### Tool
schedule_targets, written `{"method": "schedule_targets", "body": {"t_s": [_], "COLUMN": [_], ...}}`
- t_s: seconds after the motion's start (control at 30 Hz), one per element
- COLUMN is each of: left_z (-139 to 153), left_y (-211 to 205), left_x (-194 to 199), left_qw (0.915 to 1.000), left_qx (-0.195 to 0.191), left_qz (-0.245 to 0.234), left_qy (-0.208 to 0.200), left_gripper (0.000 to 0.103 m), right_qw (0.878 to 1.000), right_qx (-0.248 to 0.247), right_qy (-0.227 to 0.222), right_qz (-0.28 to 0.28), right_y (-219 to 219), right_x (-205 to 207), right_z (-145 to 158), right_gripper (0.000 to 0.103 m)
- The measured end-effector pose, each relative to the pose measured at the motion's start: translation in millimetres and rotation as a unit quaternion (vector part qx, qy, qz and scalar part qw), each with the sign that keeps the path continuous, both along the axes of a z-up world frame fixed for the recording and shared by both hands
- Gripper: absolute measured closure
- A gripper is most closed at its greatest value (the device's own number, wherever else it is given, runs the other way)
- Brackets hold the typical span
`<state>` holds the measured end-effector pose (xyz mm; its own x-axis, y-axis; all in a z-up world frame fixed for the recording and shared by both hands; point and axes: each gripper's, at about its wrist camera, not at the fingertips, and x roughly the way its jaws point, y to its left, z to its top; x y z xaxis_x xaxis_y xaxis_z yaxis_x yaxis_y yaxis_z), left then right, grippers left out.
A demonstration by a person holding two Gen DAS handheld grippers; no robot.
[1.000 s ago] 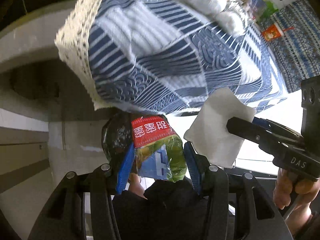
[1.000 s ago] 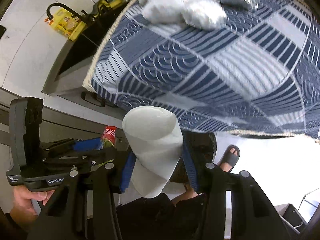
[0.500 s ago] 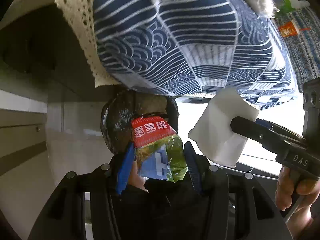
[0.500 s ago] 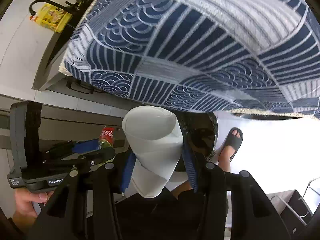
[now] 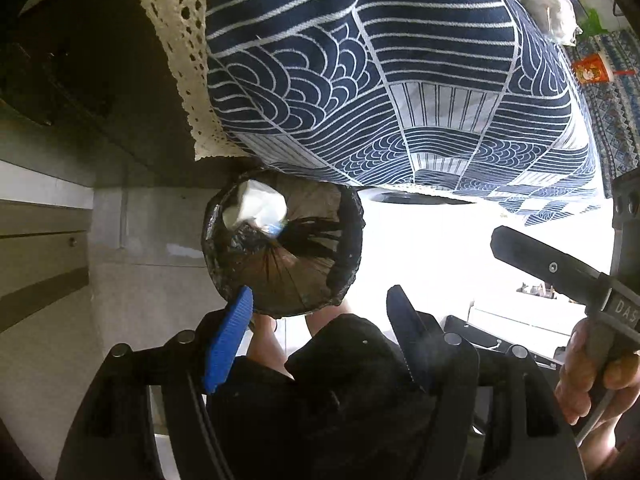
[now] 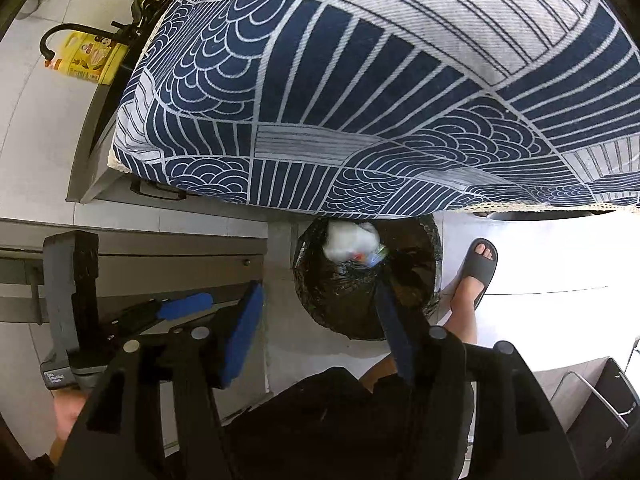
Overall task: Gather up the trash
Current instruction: 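Open the left tool over the bin while the right tool releases the paper cup, then raise both tools back over the counter toward the remaining trash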
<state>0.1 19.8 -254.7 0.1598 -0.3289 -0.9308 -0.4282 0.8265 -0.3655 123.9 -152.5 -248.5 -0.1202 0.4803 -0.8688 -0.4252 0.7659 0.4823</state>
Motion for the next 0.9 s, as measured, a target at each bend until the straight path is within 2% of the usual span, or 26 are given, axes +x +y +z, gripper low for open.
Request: {"method": "schedule_targets", "body": {"t_s": [0.3,0.47,0.67,0.7,0.77,0.9], "left_z": [13.8,29.9,58.7,62.4,72.7,90.8], "left_y": [1.8,2.3,3.9,3.6,3.6,2.9], "left_x": [1.9,5.3,12.4,13.4,15.3,19.2], "left_qw": [0.9999,0.9995,0.9979,0.9976,0.9966,0.9946], "left_qx": [0.008,0.013,0.023,0.025,0.029,0.034], "left_qz": [-0.003,-0.005,-0.010,-0.012,-0.015,-0.021], "left_qy": [-0.012,-0.029,-0.060,-0.064,-0.075,-0.096], "left_gripper": [0.036,0.036,0.036,0.035,0.027,0.027], "right_qw": [1.000,1.000,0.998,0.998,0.997,0.995], "right_qx": [0.008,0.013,0.023,0.024,0.028,0.034], "right_qy": [-0.009,-0.020,-0.044,-0.050,-0.060,-0.082], "right_qz": [-0.008,-0.015,-0.028,-0.030,-0.034,-0.043], "right_y": [-5.0,-11.6,-21.1,-23.0,-26.3,-30.9], "right_x": [-1.8,-0.9,2.9,3.4,3.9,5.8], "right_z": [11.1,22.7,46.4,51.6,60.8,82.7], "right_gripper": [0.044,0.040,0.036,0.033,0.030,0.027]}}
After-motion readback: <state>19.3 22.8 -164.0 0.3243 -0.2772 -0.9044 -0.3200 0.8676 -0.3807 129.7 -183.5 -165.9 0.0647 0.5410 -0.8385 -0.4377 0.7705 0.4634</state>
